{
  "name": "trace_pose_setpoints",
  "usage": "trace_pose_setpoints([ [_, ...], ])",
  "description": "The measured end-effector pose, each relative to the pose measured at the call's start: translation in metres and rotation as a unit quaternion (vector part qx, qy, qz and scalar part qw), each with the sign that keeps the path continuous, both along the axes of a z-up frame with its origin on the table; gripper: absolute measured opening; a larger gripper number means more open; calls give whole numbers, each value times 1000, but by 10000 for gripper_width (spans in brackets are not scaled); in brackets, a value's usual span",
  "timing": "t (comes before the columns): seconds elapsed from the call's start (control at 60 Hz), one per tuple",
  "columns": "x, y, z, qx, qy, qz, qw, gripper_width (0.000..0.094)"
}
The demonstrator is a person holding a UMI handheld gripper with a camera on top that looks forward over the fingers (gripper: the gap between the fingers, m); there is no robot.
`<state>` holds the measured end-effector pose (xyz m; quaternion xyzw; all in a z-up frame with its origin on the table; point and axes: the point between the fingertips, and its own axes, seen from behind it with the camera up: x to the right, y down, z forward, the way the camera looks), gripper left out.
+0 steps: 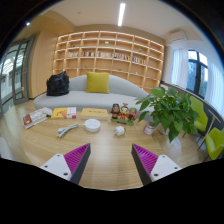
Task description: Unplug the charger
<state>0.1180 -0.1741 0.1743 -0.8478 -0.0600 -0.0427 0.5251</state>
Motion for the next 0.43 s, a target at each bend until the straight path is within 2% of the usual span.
trace_pose_setpoints([
  [0.167, -7, -34, 11, 8, 6, 3, 1000, 854],
  [0.433, -16, -50, 23, 22, 2, 17, 1000, 851],
])
